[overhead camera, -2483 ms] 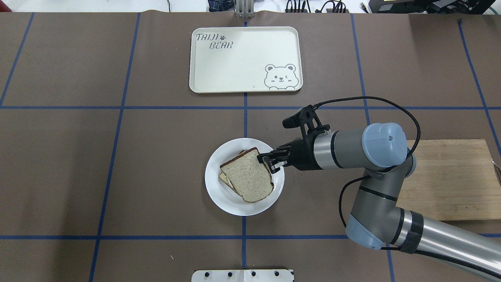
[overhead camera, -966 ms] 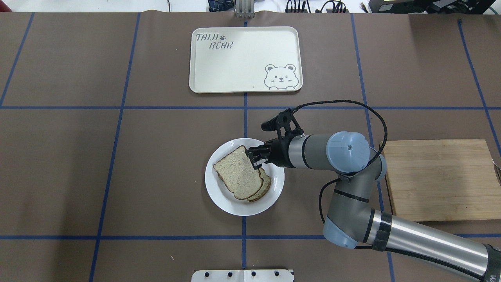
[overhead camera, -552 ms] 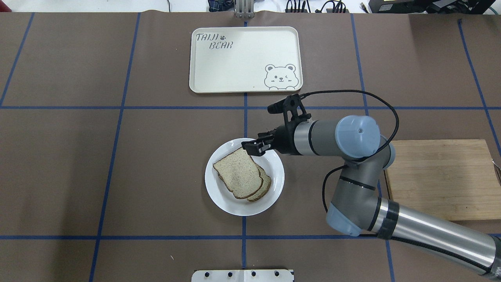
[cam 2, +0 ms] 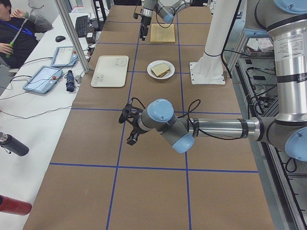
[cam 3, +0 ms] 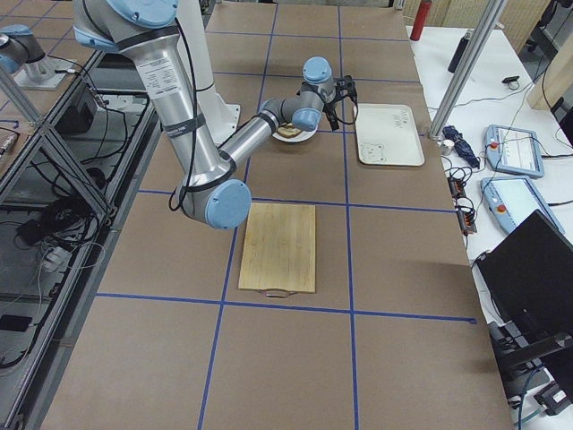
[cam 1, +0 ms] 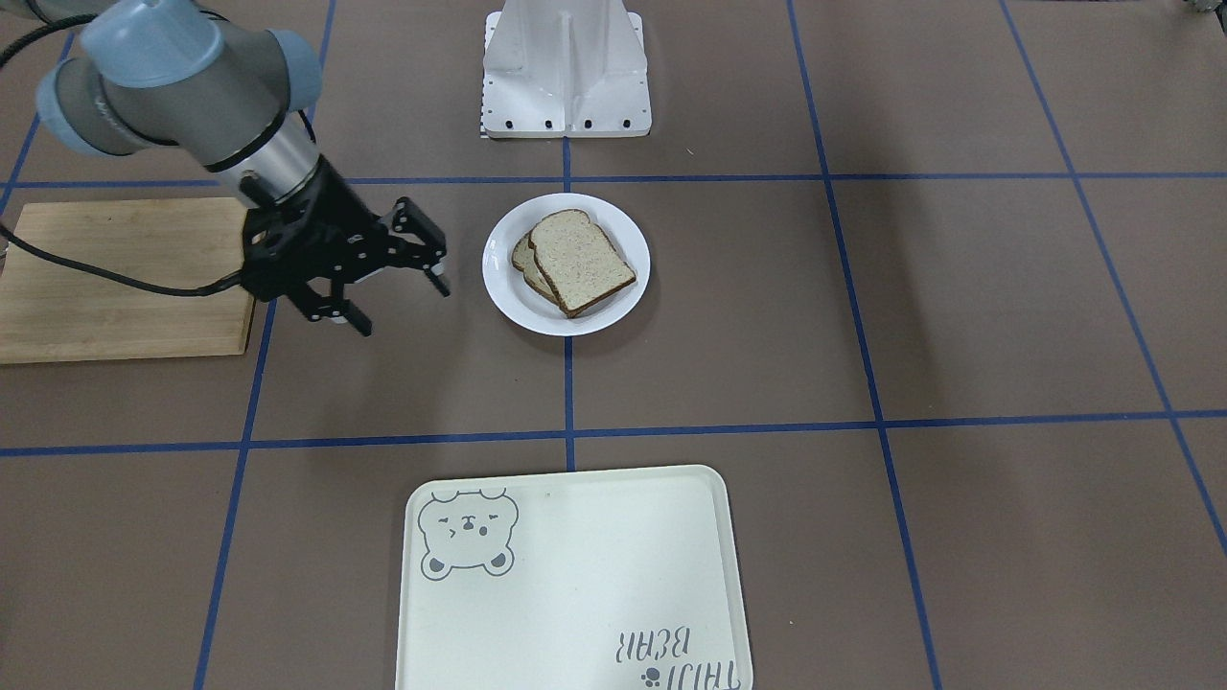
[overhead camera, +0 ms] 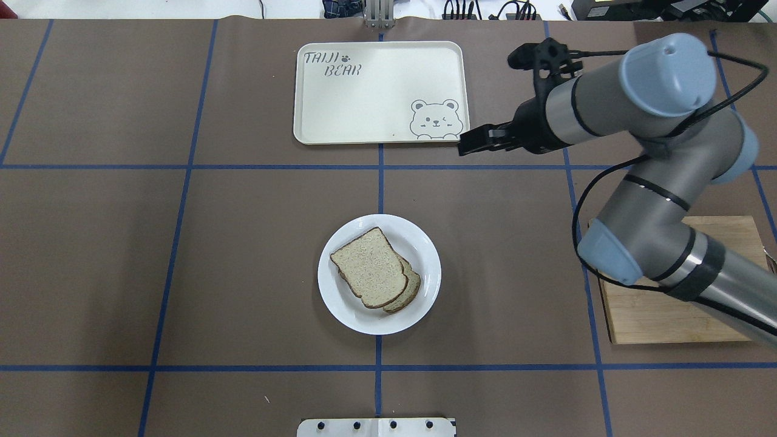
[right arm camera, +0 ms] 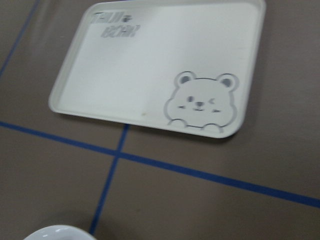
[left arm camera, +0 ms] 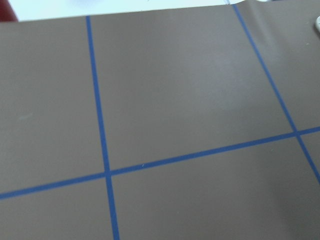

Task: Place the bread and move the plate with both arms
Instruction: 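Withdraw the right arm away from the plate while the left arm moves in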

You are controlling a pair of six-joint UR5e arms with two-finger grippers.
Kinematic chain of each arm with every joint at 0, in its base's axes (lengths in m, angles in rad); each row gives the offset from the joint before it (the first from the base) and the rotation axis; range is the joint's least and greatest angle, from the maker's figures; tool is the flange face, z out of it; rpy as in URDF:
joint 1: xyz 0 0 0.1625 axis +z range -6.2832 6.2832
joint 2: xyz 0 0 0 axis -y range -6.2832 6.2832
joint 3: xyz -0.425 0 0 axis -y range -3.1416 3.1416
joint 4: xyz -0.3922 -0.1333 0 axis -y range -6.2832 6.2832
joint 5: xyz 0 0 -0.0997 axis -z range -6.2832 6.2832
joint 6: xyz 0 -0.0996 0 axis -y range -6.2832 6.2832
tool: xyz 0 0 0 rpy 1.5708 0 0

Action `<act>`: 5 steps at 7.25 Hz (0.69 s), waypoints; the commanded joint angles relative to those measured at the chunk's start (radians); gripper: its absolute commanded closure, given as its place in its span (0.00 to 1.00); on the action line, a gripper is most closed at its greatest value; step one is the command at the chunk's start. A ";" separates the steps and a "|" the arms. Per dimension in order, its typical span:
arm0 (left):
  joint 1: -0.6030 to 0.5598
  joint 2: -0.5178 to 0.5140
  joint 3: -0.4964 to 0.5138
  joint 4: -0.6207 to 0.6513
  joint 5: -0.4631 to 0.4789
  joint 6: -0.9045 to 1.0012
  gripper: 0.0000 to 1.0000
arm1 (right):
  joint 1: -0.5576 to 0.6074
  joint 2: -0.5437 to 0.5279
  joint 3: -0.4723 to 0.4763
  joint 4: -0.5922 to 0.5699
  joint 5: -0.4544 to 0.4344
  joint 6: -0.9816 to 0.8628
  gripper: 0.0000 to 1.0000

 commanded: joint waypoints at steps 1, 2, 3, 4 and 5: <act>0.124 -0.061 -0.001 -0.007 -0.035 -0.014 0.01 | 0.139 -0.134 -0.019 -0.110 0.012 -0.127 0.00; 0.166 -0.115 -0.003 -0.017 -0.037 -0.231 0.01 | 0.205 -0.194 -0.033 -0.142 0.048 -0.304 0.00; 0.249 -0.164 -0.003 -0.080 -0.032 -0.464 0.01 | 0.292 -0.234 -0.043 -0.211 0.105 -0.483 0.00; 0.320 -0.213 0.005 -0.161 -0.020 -0.658 0.01 | 0.378 -0.298 -0.046 -0.234 0.136 -0.677 0.00; 0.386 -0.261 0.004 -0.174 0.038 -0.716 0.01 | 0.446 -0.341 -0.059 -0.259 0.174 -0.798 0.00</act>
